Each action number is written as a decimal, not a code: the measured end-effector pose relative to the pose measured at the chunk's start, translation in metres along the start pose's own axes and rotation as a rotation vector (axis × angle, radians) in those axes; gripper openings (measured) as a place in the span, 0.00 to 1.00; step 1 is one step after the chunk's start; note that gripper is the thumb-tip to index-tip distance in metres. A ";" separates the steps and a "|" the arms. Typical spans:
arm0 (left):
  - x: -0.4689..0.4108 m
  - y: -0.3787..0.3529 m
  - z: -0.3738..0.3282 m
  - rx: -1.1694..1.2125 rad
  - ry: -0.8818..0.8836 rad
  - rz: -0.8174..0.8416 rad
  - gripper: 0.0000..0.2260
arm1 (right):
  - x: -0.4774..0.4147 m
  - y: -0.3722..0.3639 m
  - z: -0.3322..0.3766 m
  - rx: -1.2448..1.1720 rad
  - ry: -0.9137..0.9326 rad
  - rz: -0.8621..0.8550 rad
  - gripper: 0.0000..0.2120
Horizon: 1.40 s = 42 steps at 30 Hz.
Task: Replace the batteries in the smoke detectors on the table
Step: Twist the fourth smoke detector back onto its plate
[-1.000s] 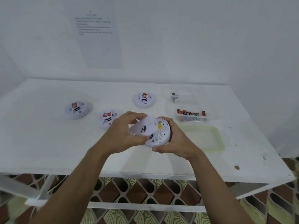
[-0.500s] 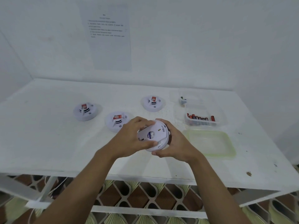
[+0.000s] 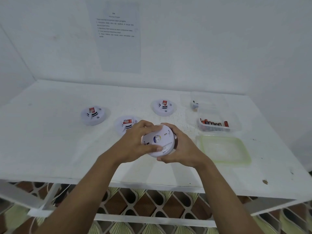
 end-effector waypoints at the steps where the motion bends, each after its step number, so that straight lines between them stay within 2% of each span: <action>1: 0.000 0.001 0.001 -0.011 -0.001 0.004 0.28 | -0.001 -0.001 0.001 -0.001 0.005 -0.005 0.44; 13: 0.007 -0.005 0.007 -0.154 -0.049 0.066 0.29 | -0.009 -0.004 0.006 0.081 0.017 0.077 0.43; 20: 0.008 -0.004 0.008 -0.173 -0.089 0.024 0.29 | -0.011 -0.002 0.011 0.025 0.010 0.095 0.44; 23: 0.013 -0.005 0.010 -0.190 -0.145 -0.067 0.27 | -0.011 -0.002 0.011 -0.019 -0.003 0.099 0.42; 27: 0.027 -0.007 0.014 -0.099 -0.281 -0.213 0.23 | -0.008 -0.002 0.005 -0.172 -0.023 0.043 0.37; 31: 0.035 -0.008 0.019 -0.063 -0.395 -0.389 0.22 | -0.005 -0.009 -0.006 -0.377 -0.049 -0.083 0.42; 34: 0.030 -0.007 0.029 0.003 -0.298 -0.449 0.19 | -0.005 -0.016 -0.006 -0.331 -0.095 -0.134 0.38; 38: 0.026 -0.003 0.033 0.389 -0.020 -0.393 0.20 | -0.005 -0.014 -0.003 -0.123 -0.051 -0.236 0.23; 42: 0.022 0.004 0.030 0.646 0.057 -0.384 0.16 | -0.006 -0.021 0.007 -0.118 -0.021 -0.258 0.18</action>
Point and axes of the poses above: each hand's wrist, its own x-axis away from the middle knuckle, its own y-axis out of the back of the hand, z = x × y, the point moved 6 cm from there along -x, towards the middle knuckle, and after that the axes turned 14 degrees about y, right-handed, at the moved point
